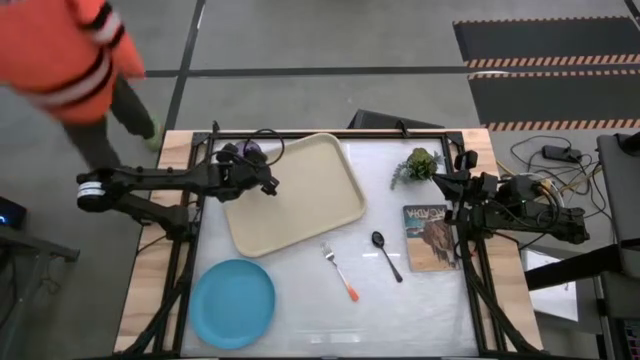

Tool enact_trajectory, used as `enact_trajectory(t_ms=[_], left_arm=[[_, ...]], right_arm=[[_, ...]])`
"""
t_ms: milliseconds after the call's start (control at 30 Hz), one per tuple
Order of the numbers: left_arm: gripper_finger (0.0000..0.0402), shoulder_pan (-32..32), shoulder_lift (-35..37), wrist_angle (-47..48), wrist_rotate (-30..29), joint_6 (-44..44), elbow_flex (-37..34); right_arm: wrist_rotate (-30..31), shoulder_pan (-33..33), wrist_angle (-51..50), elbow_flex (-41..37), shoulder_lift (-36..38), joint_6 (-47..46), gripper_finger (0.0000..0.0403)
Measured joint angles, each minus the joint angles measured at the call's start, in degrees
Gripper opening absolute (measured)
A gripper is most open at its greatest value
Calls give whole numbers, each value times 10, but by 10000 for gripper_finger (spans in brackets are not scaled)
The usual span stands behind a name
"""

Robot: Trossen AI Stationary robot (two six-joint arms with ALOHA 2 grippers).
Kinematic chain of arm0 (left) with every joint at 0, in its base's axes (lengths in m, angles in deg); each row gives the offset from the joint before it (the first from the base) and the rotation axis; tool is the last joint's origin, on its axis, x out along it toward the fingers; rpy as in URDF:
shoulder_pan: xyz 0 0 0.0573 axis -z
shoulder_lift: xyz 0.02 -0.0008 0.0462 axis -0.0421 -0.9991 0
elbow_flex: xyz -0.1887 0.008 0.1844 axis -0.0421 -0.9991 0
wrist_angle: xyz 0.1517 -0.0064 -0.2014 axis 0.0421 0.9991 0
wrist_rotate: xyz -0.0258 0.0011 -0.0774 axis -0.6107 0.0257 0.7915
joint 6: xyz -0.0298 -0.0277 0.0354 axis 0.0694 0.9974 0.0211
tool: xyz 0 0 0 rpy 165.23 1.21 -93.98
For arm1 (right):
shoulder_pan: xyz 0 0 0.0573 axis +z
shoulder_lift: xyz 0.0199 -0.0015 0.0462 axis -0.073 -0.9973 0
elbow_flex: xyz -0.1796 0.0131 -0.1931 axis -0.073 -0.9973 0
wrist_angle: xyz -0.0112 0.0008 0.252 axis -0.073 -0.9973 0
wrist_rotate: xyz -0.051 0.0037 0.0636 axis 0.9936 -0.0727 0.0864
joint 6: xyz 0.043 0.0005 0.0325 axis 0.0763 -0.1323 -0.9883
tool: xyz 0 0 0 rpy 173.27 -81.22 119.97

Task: Pick and place plate/cup/fork/spoon on tray
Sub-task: Put the purple cup on the gray tray, then put the blue plate on the gray tray to the right of the purple cup

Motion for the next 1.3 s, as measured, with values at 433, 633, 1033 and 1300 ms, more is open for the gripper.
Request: enact_trajectory(t_ms=[433,633,1033,1300], left_arm=[[5,0,14,2,5,16,2],[55,-1,14,4,6,15,2],[116,-1,29,22,8,12,23],[116,10,52,22,70,35,53]], right_arm=[[0,0,-4,0,0,0,9],[0,0,-6,0,0,0,9],[0,0,-6,0,0,0,9],[0,0,-4,0,-1,1,9]])
